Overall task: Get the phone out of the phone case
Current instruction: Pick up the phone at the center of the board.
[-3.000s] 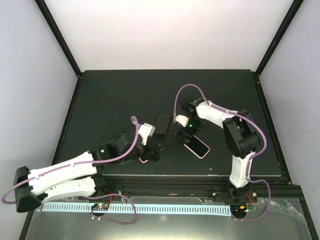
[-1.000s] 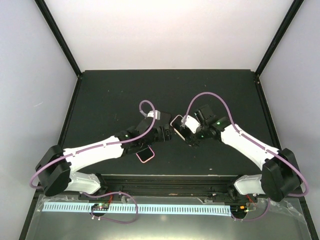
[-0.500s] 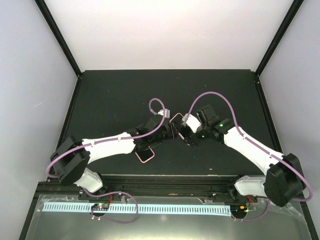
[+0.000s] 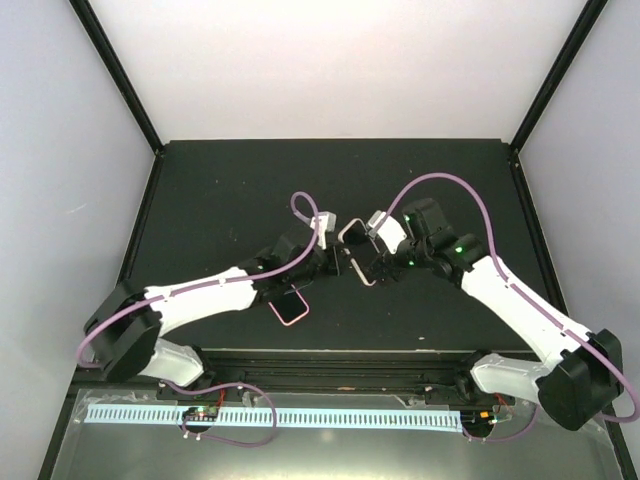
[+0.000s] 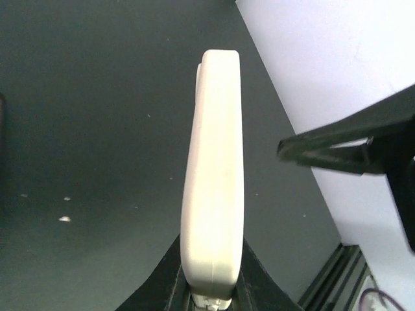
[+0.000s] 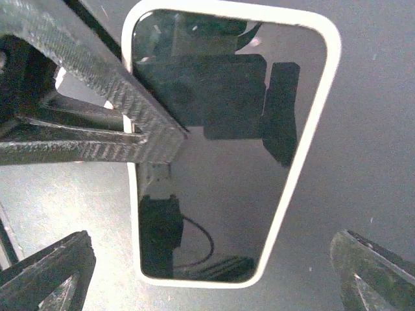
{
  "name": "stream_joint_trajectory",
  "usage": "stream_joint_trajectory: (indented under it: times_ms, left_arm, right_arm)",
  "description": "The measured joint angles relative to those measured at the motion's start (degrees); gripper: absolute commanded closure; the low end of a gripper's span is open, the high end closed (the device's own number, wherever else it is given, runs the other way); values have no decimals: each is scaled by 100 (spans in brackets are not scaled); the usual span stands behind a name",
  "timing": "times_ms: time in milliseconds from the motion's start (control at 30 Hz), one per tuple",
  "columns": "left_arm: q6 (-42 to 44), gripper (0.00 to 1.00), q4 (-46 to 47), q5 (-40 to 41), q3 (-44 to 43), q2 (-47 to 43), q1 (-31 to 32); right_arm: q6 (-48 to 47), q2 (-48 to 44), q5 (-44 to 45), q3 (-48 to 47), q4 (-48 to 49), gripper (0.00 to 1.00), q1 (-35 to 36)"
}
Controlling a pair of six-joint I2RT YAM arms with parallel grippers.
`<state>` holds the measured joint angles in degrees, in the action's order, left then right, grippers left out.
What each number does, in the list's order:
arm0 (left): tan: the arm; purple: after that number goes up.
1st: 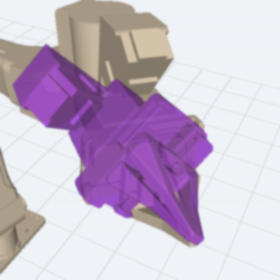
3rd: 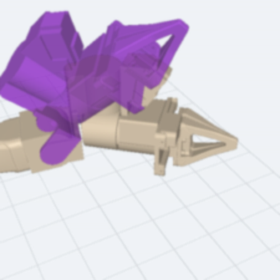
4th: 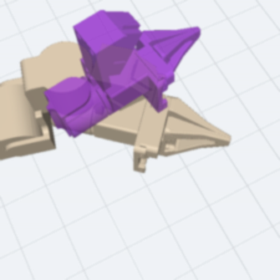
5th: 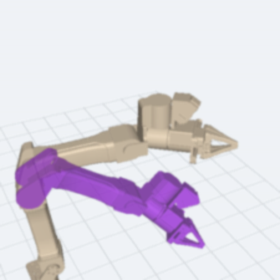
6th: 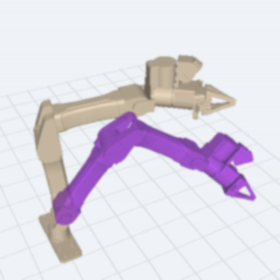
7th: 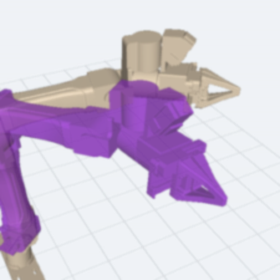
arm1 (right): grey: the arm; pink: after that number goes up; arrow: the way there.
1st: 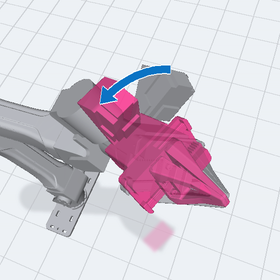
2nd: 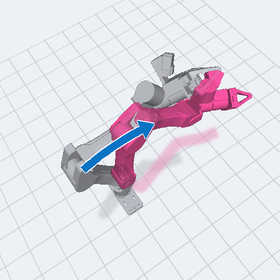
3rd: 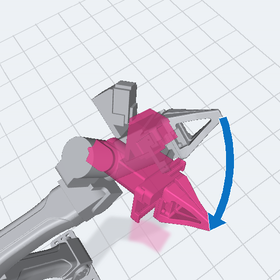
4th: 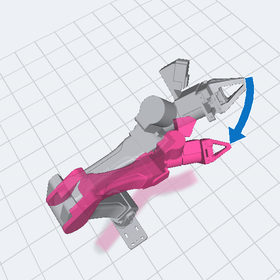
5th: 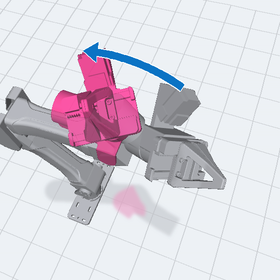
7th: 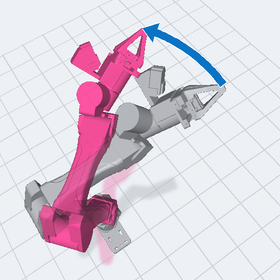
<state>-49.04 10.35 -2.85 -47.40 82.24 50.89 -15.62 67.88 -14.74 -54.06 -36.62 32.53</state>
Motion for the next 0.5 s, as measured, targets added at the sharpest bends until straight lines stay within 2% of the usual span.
stream_joint_trajectory:
  times_ms: [100,267,500]
  left_arm:
    - [566,98,-297,-48,210,-601,-146]
    - [1735,98,-758,-304,579,-2105,-326]
    - [2712,98,-920,-1115,1152,-3563,-387]
  right_arm:
    - [39,-103,-260,-227,-2,0,0]
    - [-63,-111,-1019,-396,-332,0,0]
    - [-540,17,-2151,-1182,-1058,7,13]
